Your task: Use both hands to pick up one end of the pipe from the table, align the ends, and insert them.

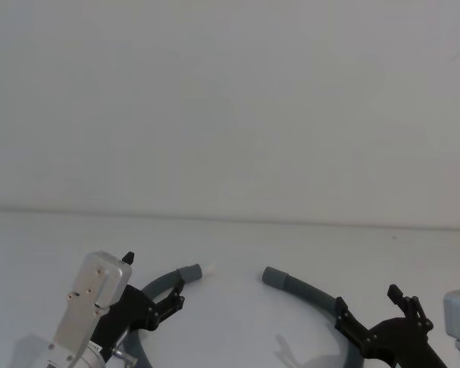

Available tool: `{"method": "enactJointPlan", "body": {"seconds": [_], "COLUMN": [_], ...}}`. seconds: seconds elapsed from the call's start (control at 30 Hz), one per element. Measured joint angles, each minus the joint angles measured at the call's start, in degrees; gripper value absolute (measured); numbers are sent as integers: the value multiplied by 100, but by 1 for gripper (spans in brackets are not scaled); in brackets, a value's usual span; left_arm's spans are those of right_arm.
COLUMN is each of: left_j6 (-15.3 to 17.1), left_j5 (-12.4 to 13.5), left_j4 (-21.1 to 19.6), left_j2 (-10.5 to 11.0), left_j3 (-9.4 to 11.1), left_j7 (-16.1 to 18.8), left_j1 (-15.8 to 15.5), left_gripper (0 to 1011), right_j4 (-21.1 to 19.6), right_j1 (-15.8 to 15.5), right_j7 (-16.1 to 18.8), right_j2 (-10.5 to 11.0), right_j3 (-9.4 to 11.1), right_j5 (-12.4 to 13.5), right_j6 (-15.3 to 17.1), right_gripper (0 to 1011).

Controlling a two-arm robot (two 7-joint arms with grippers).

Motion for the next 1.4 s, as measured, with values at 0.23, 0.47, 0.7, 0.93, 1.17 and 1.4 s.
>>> {"method": "enactJointPlan", "body": {"seconds": [0.23,0.47,0.7,0.93,1.17,1.4], "left_j6": [0,0,0,0,0,0], "left_j5": [0,0,0,0,1,0], "left_j4": [0,0,0,0,0,0], "left_j2": [0,0,0,0,0,0], "left_j3": [0,0,0,0,0,0], "left_j7": [0,0,0,0,0,0], "left_j1": [0,0,0,0,0,0], "left_gripper": [1002,1002,1002,1002,1002,1002], "right_j4": [0,0,0,0,0,0], "right_j1": [0,0,0,0,0,0], "right_j7": [0,0,0,0,0,0], "right_j2": [0,0,0,0,0,0], "right_j3": [0,0,0,0,0,0], "right_j5": [0,0,0,0,0,0], "right_j6": [0,0,0,0,0,0], "right_gripper": [1003,1003,1003,1003,1003,1003]}}
